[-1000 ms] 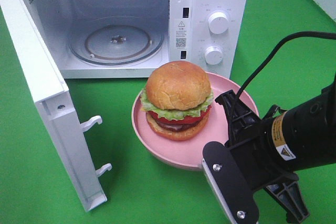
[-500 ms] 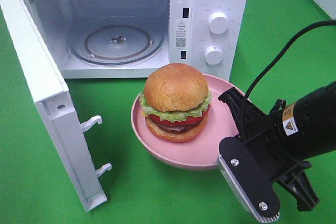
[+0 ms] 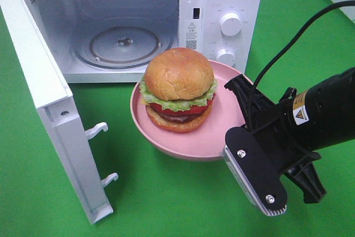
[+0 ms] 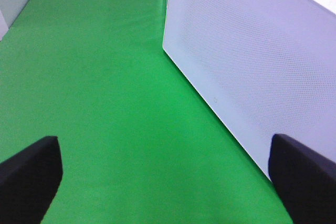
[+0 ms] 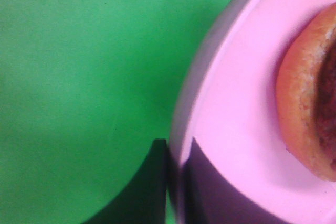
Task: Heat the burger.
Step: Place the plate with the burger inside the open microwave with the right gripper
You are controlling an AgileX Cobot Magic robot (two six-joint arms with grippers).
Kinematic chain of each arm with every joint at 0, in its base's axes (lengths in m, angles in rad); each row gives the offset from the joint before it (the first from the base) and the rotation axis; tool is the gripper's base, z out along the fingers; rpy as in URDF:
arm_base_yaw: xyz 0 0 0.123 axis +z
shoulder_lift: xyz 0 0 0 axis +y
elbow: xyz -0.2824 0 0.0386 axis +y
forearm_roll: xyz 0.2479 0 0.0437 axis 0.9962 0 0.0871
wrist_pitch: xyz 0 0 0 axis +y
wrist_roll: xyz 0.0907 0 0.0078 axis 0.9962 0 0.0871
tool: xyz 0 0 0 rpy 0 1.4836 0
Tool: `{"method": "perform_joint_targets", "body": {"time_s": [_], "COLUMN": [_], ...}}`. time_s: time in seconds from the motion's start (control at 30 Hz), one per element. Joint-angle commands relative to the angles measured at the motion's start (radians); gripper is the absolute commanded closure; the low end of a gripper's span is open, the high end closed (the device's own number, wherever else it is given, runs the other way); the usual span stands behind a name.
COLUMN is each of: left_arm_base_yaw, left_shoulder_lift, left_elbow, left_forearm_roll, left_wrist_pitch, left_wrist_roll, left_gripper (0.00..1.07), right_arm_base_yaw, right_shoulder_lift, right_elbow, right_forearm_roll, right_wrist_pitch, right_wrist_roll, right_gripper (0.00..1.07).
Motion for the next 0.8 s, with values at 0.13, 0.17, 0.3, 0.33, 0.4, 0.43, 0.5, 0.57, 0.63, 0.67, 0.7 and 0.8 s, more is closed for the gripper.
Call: {"method": "perform_joint_targets", "body": {"time_s": [0.13,0.17,0.3,0.33,0.4,0.43,0.5,0.57,0.63,0.67,0.7,0.8], "left_arm_base_yaw": [0.002,0.002,0.002,0.002,0.002,0.002,0.002,0.002,0.002,0.002,0.002,0.002], "left_shoulder_lift": [-0.016,-0.016,-0.016,-0.016,-0.016,-0.016,-0.016,-0.016,-0.016,-0.016,-0.016,-0.016], "left_elbow": [-0.001,-0.001,-0.001,-0.001,-0.001,-0.001,-0.001,-0.001,-0.001,-0.001,-0.001,-0.001], "left_forearm_roll": [-0.001,-0.001,-0.001,-0.001,-0.001,-0.001,-0.001,-0.001,-0.001,-0.001,-0.001,-0.001], "left_wrist_pitch": [-0.007,-0.007,-0.007,-0.007,-0.007,-0.007,-0.007,-0.007,-0.007,-0.007,-0.007,-0.007], "left_wrist_roll": [0.001,0.001,0.001,0.001,0.001,0.001,0.001,0.001,0.001,0.001,0.001,0.001], "left_gripper": [0.07,0.07,0.07,0.07,0.07,0.07,0.07,0.07,0.07,0.07,0.07,0.07], "right_arm_base_yaw": [0.004,0.004,0.004,0.004,0.004,0.004,0.004,0.017,0.019,0.019,0.019,0.019], "right_shoulder_lift": [0.017,0.040,0.085,0.085,0.131,0.131,0.154,0.172,0.189,0.202,0.202,0.227], "right_elbow": [-0.033,-0.049,-0.087,-0.087,-0.132,-0.132,-0.156,-0.179,-0.200,-0.220,-0.220,-0.251], "right_forearm_roll": [-0.004,-0.004,-0.004,-0.004,-0.008,-0.008,-0.007,-0.007,-0.006,-0.004,-0.004,-0.004], "right_wrist_pitch": [-0.059,-0.060,-0.061,-0.061,-0.061,-0.061,-0.061,-0.061,-0.061,-0.061,-0.061,-0.058], "right_wrist_roll": [0.001,0.001,0.015,0.015,0.027,0.027,0.027,0.027,0.027,0.027,0.027,0.027], "right_gripper": [1.07,1.07,1.07,1.07,1.07,1.07,1.07,1.07,1.07,1.07,1.07,1.07]}}
